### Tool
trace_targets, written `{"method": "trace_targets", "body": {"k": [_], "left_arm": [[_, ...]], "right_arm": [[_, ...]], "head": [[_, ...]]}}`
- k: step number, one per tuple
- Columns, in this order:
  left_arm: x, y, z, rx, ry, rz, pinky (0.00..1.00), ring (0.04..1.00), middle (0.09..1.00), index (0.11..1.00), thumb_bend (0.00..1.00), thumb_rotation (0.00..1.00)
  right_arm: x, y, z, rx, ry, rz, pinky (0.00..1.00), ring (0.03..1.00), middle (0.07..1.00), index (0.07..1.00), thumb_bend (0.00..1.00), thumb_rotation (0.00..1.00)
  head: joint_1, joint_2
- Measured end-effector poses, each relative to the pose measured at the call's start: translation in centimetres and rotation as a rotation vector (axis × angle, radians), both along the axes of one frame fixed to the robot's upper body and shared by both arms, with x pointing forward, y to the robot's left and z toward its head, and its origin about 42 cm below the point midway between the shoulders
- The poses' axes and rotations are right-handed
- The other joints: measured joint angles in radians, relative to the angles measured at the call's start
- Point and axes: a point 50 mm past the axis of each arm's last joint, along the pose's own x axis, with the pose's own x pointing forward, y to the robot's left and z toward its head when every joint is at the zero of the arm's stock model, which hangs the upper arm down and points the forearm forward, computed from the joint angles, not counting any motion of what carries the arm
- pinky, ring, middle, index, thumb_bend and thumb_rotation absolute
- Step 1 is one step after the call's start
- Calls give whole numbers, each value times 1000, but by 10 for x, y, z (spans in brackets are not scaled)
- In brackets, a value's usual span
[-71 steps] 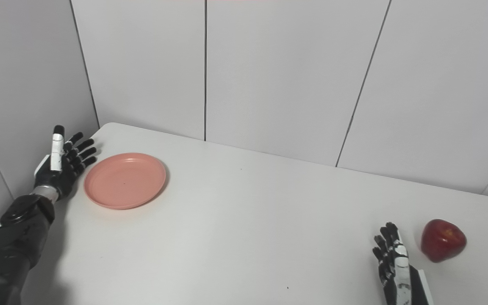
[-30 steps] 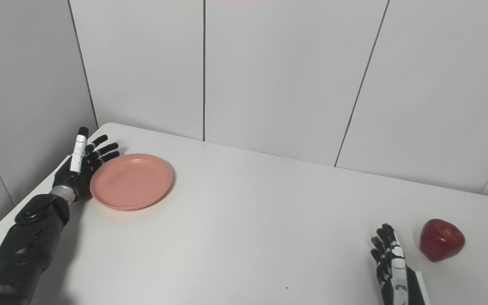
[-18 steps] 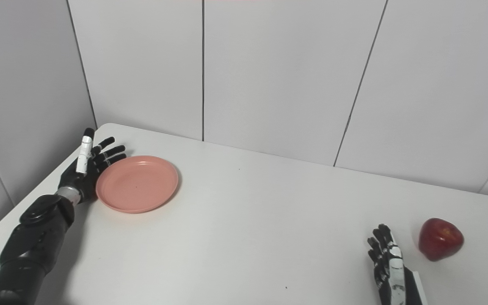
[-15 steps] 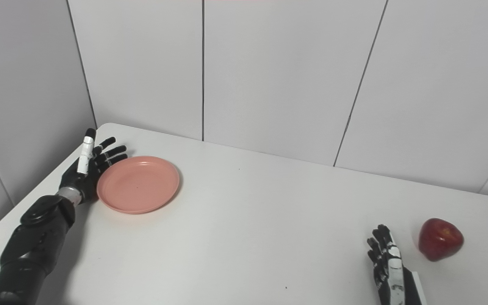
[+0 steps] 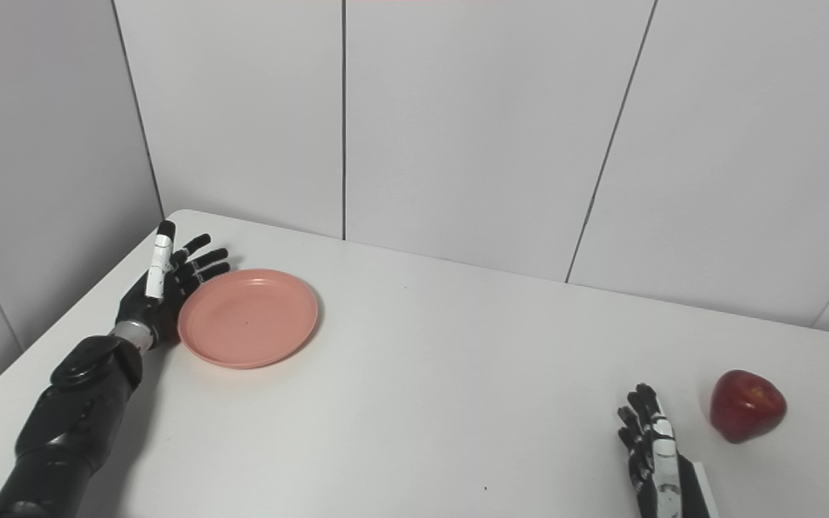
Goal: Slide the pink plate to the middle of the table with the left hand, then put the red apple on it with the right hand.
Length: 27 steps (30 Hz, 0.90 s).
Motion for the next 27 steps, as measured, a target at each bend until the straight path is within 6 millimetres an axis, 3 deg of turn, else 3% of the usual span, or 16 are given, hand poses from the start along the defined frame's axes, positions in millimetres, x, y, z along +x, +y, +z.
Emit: {"method": "trace_targets", "body": {"k": [27], "left_arm": [[14,-41,-9,22,-16,-86,787,801,797,881,945,928]], "right_arm": [[-3,5,0,0,2,14,1000,968,978,971,879,1000]], "head": [[-6,8]]}}
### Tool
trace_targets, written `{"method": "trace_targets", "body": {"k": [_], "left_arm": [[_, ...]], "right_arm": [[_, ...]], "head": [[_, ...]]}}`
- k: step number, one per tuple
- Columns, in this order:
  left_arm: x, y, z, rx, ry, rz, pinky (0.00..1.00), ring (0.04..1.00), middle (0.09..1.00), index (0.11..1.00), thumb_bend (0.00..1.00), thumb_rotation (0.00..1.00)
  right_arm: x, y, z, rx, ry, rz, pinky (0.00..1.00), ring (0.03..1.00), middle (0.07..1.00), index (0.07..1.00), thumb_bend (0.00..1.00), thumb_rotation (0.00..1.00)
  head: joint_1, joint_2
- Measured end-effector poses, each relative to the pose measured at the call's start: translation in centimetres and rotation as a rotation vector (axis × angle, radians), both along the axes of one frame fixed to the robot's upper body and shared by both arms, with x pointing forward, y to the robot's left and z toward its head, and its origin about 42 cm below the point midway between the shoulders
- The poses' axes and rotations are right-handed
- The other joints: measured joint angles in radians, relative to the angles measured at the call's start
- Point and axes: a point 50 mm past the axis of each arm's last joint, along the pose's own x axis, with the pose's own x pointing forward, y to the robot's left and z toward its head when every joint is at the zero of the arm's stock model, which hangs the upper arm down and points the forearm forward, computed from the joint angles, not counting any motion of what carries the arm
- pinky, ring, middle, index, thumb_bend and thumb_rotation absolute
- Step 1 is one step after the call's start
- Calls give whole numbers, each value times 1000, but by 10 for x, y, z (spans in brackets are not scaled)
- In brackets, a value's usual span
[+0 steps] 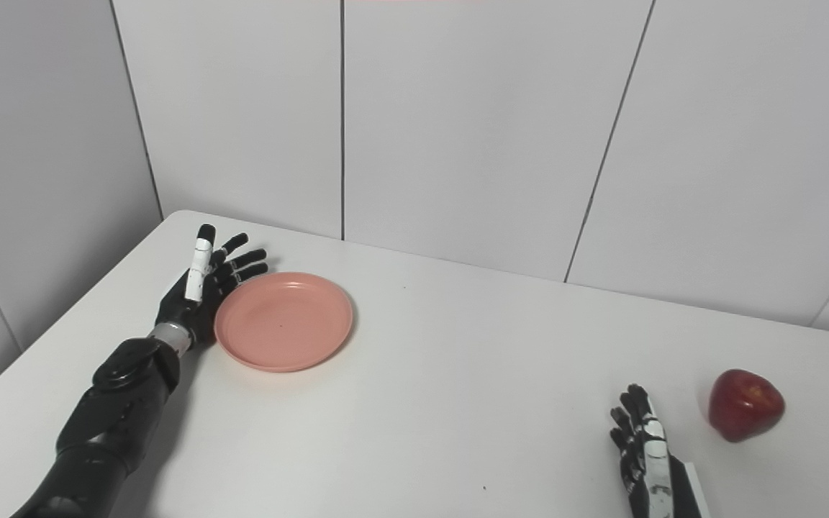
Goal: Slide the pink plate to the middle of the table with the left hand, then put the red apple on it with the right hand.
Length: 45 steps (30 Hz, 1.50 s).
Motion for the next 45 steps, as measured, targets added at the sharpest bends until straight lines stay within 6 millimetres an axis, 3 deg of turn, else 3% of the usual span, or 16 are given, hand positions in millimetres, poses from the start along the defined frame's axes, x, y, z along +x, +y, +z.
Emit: {"method": "trace_targets", "body": {"k": [10,19,27,45], "left_arm": [[3,-6,-1,3,-2,-14,793,801,791,880,944,911],[9,-27,-3,-2,-5,-56,783,794,783,873,937,909],[10,-32,-3,8,-3,-71,796,787,787,877,931,928],[16,-55,-7,6,1,-126,777,772,787,857,998,904]], "right_arm": [[-1,0,0,0,0,0,1000,963,973,964,872,1000],[-1,1,0,1,1,0,1000,964,974,963,871,1000],[-2,2,0,2,2,-5,1000,967,977,962,865,1000],[-2,3,0,2,2,-3,1000,960,973,967,864,1000]], "head": [[0,2],[-2,5],[-3,6],[-8,9]]}}
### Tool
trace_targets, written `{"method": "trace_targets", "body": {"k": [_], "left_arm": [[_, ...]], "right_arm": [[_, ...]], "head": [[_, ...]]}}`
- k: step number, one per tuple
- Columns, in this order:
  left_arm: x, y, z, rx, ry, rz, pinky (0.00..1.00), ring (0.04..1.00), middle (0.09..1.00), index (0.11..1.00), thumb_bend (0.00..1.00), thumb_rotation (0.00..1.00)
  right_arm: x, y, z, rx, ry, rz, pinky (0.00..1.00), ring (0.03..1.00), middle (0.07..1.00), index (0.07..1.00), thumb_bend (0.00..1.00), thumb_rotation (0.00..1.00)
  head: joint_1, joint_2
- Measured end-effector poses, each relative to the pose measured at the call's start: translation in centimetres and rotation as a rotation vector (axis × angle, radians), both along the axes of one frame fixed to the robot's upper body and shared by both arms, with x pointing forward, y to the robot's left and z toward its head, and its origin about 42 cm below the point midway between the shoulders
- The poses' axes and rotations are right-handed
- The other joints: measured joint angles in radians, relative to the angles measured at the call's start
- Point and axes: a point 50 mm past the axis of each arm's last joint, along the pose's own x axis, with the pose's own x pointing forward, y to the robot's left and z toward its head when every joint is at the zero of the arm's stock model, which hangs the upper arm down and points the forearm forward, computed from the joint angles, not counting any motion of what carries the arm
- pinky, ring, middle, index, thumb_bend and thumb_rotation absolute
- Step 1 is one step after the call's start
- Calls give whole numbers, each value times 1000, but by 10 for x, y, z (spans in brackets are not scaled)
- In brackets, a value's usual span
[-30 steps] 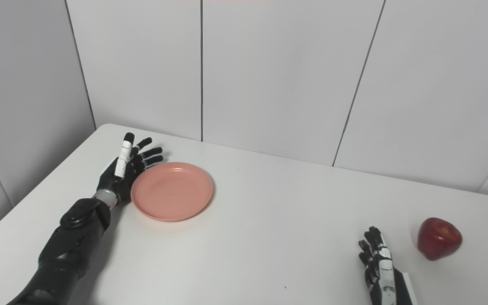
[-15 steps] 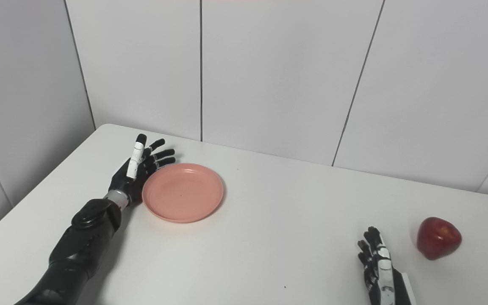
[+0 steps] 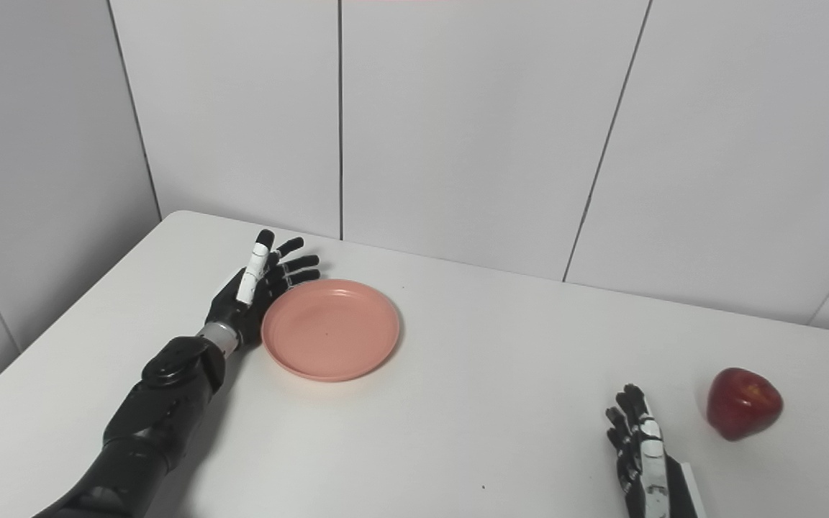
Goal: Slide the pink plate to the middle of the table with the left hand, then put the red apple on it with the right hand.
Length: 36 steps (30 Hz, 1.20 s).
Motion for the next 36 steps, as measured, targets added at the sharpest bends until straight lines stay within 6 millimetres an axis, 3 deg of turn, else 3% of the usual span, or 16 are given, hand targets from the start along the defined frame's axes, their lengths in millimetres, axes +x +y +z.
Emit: {"method": "trace_targets", "body": {"k": [36], "left_arm": [[6,-22,-3,0,-24,-54,797,781,776,872,945,925]], "right_arm": [[0,2,0,-2,0,4,1000,972,983,973,875,1000]], "head": [[-8,3]]}}
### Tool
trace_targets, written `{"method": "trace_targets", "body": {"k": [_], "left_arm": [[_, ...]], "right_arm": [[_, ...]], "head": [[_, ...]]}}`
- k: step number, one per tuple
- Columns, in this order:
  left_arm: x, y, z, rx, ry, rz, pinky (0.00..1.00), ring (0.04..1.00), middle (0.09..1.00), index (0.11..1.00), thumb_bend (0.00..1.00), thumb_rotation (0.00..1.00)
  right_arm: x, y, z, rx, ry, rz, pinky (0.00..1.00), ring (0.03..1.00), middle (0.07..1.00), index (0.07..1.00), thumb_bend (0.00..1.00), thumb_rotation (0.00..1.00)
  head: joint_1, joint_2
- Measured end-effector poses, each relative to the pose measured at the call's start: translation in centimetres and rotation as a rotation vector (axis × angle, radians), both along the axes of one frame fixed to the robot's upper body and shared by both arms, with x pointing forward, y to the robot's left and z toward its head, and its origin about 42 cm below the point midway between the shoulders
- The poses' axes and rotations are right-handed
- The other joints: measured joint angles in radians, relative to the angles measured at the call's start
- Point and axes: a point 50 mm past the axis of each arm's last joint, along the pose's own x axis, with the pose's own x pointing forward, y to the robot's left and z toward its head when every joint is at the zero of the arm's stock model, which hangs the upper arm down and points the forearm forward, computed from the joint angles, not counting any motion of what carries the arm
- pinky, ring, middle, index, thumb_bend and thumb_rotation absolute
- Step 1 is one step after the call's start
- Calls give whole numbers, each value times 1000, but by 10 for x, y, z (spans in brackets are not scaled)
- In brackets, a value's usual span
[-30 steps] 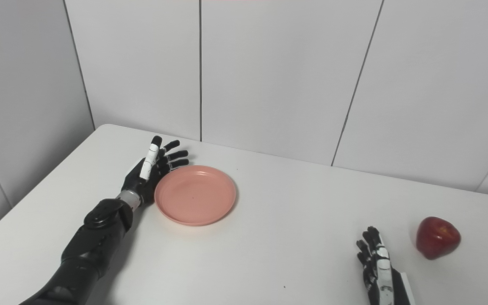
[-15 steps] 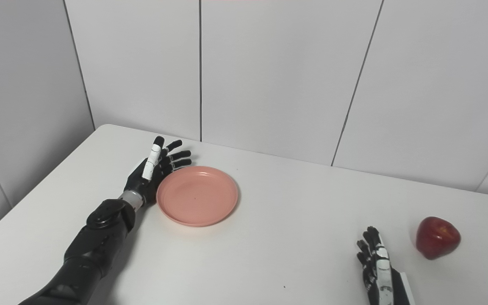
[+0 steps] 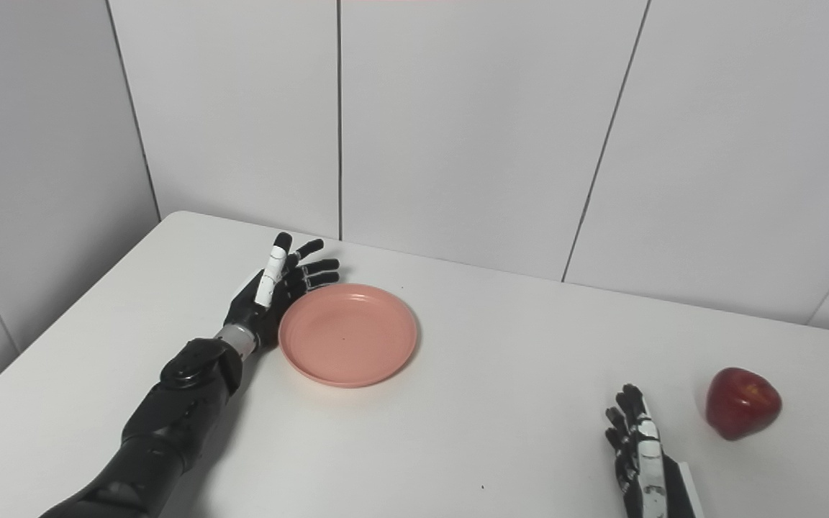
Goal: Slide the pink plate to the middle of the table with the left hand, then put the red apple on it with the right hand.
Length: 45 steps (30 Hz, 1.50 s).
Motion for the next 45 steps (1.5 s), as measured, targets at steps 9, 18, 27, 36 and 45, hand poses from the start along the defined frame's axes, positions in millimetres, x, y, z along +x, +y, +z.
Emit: {"method": "trace_targets", "body": {"k": [9,18,27,36,45], "left_arm": [[0,-1,-1,-3,5,0,790,765,758,865,972,911],[0,-13,0,-21,6,-11,792,776,751,871,977,915],[4,-18,-1,-25,17,-20,774,762,750,854,999,911],[6,-23,0,-23,19,-28,735,731,732,845,988,906],[5,-35,-1,-19,20,-68,735,746,752,838,990,902]], "right_arm": [[0,1,0,4,0,-1,1000,969,982,974,876,1000],[-1,2,0,5,-1,0,1000,963,979,971,879,1000],[-3,5,1,11,0,8,1000,962,978,973,876,1000],[-3,6,1,11,0,8,1000,961,976,971,867,1000],[-3,7,1,7,0,9,1000,957,976,972,857,1000]], "head": [[2,2],[0,5],[2,5],[-5,5],[-6,3]]}}
